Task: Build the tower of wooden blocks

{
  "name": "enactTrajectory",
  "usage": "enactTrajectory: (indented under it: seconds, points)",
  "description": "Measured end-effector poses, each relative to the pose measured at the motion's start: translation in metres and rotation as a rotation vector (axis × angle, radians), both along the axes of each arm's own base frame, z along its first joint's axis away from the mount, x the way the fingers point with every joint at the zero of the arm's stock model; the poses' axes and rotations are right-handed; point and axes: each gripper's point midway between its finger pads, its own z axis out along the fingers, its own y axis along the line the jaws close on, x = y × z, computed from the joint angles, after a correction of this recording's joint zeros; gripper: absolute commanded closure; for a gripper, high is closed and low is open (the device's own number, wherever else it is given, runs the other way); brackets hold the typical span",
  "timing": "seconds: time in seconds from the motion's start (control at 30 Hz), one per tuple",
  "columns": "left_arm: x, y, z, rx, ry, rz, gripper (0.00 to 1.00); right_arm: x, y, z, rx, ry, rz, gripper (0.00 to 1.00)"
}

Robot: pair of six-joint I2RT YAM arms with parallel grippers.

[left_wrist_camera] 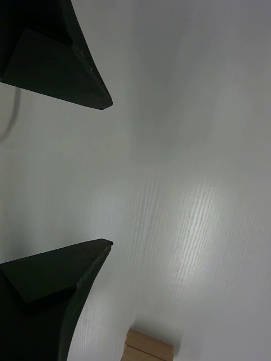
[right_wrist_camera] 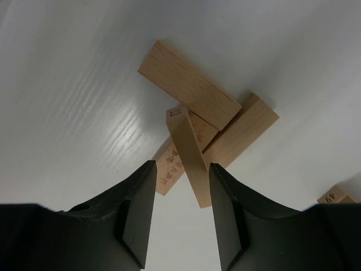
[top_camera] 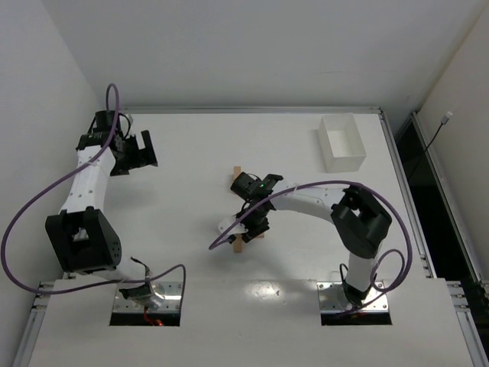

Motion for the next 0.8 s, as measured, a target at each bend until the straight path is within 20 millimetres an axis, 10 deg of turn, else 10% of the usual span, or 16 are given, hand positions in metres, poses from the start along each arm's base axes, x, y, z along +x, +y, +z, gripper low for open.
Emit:
enactTrajectory:
  seconds: [0.57, 0.8]
  points:
    - [-0.001, 0.006, -0.014, -0.054, 0.044, 0.013, 0.01, 0.005, 0.005, -0.013, -0.042, 0.032, -0.009, 1.00]
    - [-0.008, -0.001, -0.018, -0.080, 0.045, -0.004, 0.01, -0.008, 0.013, 0.031, 0.046, 0.190, -0.228, 1.00]
